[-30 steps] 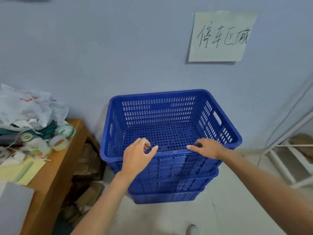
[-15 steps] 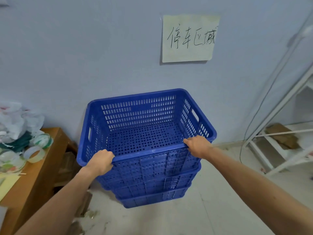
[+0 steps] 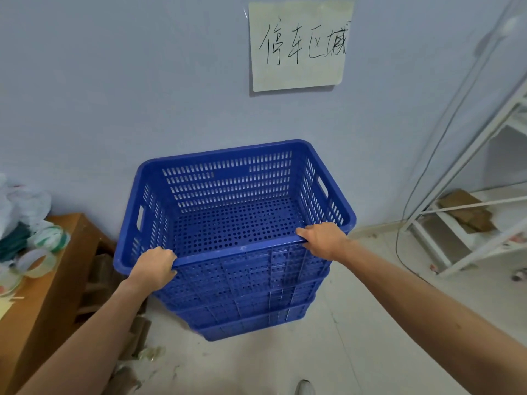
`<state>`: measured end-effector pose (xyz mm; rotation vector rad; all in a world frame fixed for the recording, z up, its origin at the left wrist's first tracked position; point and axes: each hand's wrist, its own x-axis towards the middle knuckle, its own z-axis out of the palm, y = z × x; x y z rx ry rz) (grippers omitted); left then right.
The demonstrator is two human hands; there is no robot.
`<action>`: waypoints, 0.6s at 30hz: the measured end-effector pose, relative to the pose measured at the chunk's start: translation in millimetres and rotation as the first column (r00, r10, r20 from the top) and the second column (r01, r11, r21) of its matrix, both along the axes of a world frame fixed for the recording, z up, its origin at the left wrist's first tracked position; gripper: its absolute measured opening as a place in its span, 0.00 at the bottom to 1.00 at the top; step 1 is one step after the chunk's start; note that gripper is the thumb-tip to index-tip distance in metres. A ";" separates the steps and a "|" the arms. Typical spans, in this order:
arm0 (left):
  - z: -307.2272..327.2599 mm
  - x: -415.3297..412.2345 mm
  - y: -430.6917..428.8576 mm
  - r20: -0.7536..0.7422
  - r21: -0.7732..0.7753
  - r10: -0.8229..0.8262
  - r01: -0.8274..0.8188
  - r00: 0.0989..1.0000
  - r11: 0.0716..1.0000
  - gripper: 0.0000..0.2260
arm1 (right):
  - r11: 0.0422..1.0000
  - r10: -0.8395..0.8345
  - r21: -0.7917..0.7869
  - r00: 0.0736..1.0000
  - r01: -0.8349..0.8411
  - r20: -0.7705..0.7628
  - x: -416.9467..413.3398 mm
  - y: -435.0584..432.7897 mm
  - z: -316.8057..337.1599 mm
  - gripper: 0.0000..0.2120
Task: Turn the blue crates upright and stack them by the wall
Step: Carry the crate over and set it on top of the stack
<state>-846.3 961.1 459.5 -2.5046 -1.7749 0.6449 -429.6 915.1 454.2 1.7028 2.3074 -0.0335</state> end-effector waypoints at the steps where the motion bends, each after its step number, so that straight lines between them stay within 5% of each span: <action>1: -1.2 0.6 -1.9 0.006 0.002 0.007 -0.007 1.000 1.000 0.09 | 1.000 -0.012 0.009 1.000 0.012 -0.029 0.7 -1.7 -2.4 0.13; 11: -7.7 2.1 -9.8 0.045 0.031 0.079 -0.081 0.996 0.996 0.09 | 0.957 -0.165 0.229 0.983 0.179 -0.078 -16.1 -20.0 -29.9 0.18; 18: -2.4 -1.1 1.6 0.046 0.024 0.081 -0.082 0.996 0.996 0.13 | 0.961 -0.185 0.186 0.976 0.204 -0.115 -23.7 -12.9 -20.1 0.18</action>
